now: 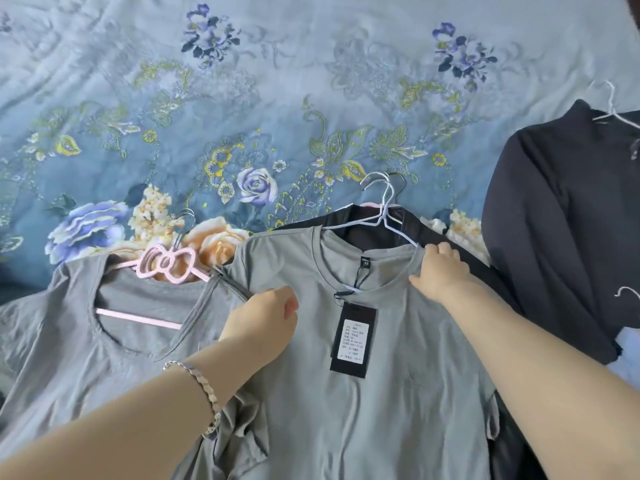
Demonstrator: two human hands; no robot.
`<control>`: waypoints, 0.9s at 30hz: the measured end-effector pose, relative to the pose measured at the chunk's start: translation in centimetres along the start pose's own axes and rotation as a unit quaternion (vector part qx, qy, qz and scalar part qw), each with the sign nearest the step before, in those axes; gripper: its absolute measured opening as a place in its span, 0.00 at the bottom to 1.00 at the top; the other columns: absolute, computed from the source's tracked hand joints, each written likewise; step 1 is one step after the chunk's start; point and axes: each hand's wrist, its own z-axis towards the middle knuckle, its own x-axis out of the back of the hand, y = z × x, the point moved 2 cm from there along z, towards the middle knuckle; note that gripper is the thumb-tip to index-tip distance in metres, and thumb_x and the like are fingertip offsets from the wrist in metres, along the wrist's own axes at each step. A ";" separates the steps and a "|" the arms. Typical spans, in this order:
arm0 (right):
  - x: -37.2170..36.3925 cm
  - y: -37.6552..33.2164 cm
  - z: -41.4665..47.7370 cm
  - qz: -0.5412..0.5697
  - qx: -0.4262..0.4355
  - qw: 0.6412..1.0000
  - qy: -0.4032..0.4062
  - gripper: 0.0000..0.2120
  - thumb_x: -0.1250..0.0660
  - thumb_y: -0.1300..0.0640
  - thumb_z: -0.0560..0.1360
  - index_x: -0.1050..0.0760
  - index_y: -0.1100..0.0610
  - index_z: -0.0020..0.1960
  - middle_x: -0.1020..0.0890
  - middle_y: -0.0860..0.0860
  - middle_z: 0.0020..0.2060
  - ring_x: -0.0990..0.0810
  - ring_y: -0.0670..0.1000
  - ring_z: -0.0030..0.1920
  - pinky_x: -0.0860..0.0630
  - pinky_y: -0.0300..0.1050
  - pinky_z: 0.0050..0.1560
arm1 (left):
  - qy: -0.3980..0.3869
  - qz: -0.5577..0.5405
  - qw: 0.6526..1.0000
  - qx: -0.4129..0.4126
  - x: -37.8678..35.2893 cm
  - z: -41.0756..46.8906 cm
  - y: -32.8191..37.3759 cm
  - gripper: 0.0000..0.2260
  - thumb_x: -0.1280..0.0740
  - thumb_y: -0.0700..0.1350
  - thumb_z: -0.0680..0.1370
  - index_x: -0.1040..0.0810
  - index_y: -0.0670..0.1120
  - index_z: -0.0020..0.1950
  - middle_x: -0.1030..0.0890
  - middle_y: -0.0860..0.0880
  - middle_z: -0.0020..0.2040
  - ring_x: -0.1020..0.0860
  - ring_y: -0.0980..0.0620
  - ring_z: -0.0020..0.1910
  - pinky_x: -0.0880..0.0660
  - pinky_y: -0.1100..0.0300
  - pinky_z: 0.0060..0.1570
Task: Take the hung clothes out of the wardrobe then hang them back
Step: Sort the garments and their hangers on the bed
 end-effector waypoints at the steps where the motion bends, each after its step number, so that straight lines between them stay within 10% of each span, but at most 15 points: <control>1: -0.1 0.0 0.1 0.010 -0.005 1.000 0.024 0.27 0.34 0.48 0.75 0.37 0.60 0.68 0.33 0.58 0.67 0.35 0.59 0.68 0.34 0.53 0.64 | 0.000 -0.007 1.000 0.000 0.0 0.1 0.0 0.11 0.44 0.41 0.79 0.26 0.48 0.57 0.22 0.50 0.56 0.25 0.47 0.55 0.30 0.58 0.48; 5: 0.2 0.8 -0.9 0.165 0.013 0.982 0.088 0.09 0.33 0.55 0.74 0.30 0.58 0.48 0.21 0.57 0.50 0.24 0.61 0.55 0.30 0.49 0.47 | 0.017 -0.077 0.996 0.034 0.3 0.2 -0.8 0.11 0.42 0.40 0.77 0.24 0.48 0.55 0.21 0.51 0.54 0.24 0.47 0.53 0.28 0.57 0.49; 12: 3.8 0.3 -8.3 0.403 0.112 0.906 0.057 0.09 0.32 0.53 0.74 0.24 0.58 0.40 0.28 0.48 0.30 0.31 0.47 0.33 0.37 0.40 0.35 | 0.078 -0.120 0.988 0.056 2.5 -1.7 -4.7 0.10 0.42 0.39 0.77 0.23 0.47 0.54 0.25 0.50 0.44 0.24 0.46 0.50 0.32 0.59 0.44; 21: 4.2 -9.6 -19.2 0.164 0.124 0.974 0.098 0.22 0.37 0.53 0.75 0.43 0.58 0.27 0.35 0.54 0.26 0.32 0.58 0.32 0.37 0.47 0.32 | 0.096 -0.090 0.984 0.118 7.6 -2.9 -16.2 0.13 0.41 0.38 0.76 0.26 0.44 0.59 0.24 0.45 0.60 0.25 0.44 0.57 0.30 0.56 0.52; 27: 2.3 -13.4 -21.4 0.217 0.026 0.965 0.141 0.23 0.41 0.52 0.78 0.44 0.58 0.28 0.36 0.52 0.22 0.38 0.54 0.26 0.42 0.44 0.28 | 0.064 0.036 0.996 0.046 9.6 1.9 -21.4 0.22 0.41 0.37 0.75 0.35 0.46 0.70 0.31 0.46 0.69 0.33 0.45 0.68 0.35 0.53 0.63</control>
